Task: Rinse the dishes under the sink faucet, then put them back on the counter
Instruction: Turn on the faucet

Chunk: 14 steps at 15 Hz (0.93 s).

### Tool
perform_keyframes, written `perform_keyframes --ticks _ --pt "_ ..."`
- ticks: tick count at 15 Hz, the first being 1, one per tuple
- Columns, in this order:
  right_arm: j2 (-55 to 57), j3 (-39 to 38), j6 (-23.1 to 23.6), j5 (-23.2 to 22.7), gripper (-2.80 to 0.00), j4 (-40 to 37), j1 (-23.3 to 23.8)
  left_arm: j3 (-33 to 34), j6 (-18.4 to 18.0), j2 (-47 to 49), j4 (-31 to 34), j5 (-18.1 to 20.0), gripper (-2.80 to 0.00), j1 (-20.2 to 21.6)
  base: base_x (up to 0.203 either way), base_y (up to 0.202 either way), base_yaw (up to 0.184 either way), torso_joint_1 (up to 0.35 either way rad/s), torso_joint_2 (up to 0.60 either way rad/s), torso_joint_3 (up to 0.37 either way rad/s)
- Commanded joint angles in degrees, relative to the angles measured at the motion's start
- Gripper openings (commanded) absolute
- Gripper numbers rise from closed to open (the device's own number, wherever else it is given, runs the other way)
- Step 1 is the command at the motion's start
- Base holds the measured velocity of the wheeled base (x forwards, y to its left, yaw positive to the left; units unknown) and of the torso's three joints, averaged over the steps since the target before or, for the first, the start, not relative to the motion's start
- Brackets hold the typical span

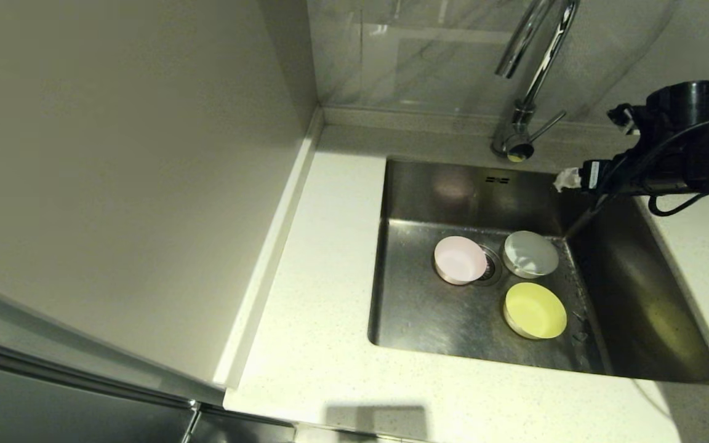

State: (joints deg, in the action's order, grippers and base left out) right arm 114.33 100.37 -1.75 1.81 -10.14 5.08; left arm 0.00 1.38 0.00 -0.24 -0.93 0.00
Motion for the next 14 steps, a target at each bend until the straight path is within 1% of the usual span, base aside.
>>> perform_keyframes --ticks 1,3,4,5,6,7,8,9,14 --pt "-1.37 2.58 -2.12 -0.75 0.0 0.22 1.04 0.0 0.03 -0.09 -0.02 -0.04 -2.8 0.0 0.0 0.0 0.0 0.0 0.0 0.0" --pt "-0.45 8.69 -9.86 -2.52 0.0 1.15 1.62 0.0 0.03 -0.09 -0.02 -0.04 -2.8 0.0 0.0 0.0 0.0 0.0 0.0 0.0" --pt "0.24 11.74 -12.93 -3.08 0.0 2.67 2.16 0.0 0.03 -0.09 -0.02 -0.04 -2.8 0.0 0.0 0.0 0.0 0.0 0.0 0.0" --pt "0.68 12.66 -13.86 -3.37 0.0 5.69 2.83 0.0 0.03 -0.09 -0.02 -0.04 -2.8 0.0 0.0 0.0 0.0 0.0 0.0 0.0" --pt "0.8 12.66 -14.08 -3.92 0.0 9.05 3.03 0.0 0.03 -0.09 -0.02 -0.04 -2.8 0.0 0.0 0.0 0.0 0.0 0.0 0.0" --pt "0.88 12.66 -14.14 -6.01 0.0 12.23 3.15 0.0 0.03 -0.09 -0.02 -0.04 -2.8 0.0 0.0 0.0 0.0 0.0 0.0 0.0" --pt "0.82 12.66 -14.13 -7.56 0.0 14.17 3.18 0.0 0.03 -0.09 -0.02 -0.04 -2.8 0.0 0.0 0.0 0.0 0.0 0.0 0.0" --pt "0.73 12.68 -14.07 -8.04 0.0 15.3 3.12 0.0 0.03 -0.09 -0.02 -0.04 -2.8 0.0 0.0 0.0 0.0 0.0 0.0 0.0" --pt "0.28 12.57 -14.07 -10.32 0.0 15.08 3.02 0.0 0.03 -0.09 -0.02 -0.04 -2.8 0.0 0.0 0.0 0.0 0.0 0.0 0.0"
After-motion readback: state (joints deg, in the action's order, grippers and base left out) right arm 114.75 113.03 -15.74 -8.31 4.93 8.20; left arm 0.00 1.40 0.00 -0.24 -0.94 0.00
